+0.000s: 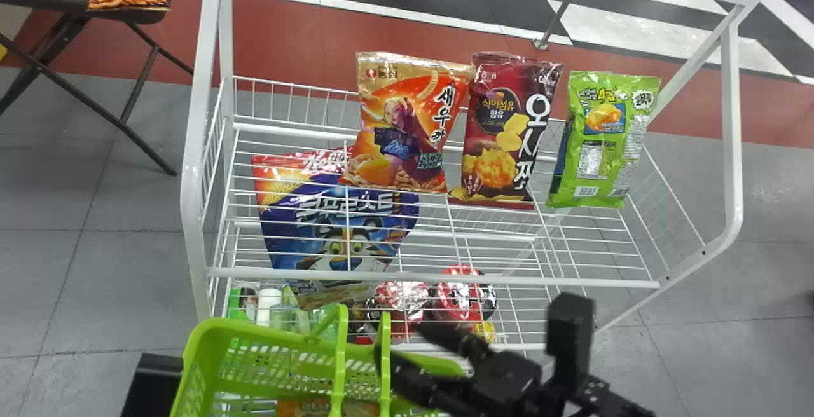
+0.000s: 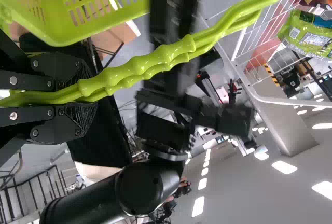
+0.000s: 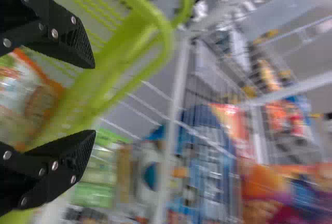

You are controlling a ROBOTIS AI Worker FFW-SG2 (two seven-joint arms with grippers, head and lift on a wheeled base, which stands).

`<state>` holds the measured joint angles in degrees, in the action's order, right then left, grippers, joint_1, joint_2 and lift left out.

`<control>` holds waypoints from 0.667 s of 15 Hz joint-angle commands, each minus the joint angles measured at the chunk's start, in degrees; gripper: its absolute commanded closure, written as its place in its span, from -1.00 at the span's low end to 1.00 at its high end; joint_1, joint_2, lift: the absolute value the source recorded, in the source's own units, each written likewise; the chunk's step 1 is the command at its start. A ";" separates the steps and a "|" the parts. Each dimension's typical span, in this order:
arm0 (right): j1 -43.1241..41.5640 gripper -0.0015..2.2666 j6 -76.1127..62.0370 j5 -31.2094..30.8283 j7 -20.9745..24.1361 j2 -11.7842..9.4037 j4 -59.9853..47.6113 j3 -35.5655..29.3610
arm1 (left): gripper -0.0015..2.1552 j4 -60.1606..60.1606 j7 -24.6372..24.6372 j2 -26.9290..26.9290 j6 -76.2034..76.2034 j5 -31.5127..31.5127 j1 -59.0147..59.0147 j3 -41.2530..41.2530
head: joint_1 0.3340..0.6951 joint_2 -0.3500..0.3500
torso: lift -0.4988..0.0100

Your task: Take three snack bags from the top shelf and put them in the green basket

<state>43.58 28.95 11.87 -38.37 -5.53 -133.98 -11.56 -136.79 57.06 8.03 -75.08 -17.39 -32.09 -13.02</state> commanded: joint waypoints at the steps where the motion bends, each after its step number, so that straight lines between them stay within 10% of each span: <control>1: -1.83 -0.94 -10.00 2.28 0.84 2.10 0.91 -1.71 | -0.02 0.03 -0.02 0.05 -0.29 -0.01 0.10 -0.34 | 1.00 -1.00 | 0.85; 10: -24.42 -0.92 -16.86 -7.48 18.95 4.30 15.06 5.76 | -0.02 0.47 0.68 0.58 -0.47 -0.19 -0.95 -0.17 | 1.00 -1.00 | 0.85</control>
<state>23.21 11.98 5.97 -20.06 -1.16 -122.54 -6.78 -136.52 57.74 8.50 -75.54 -17.48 -32.98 -13.38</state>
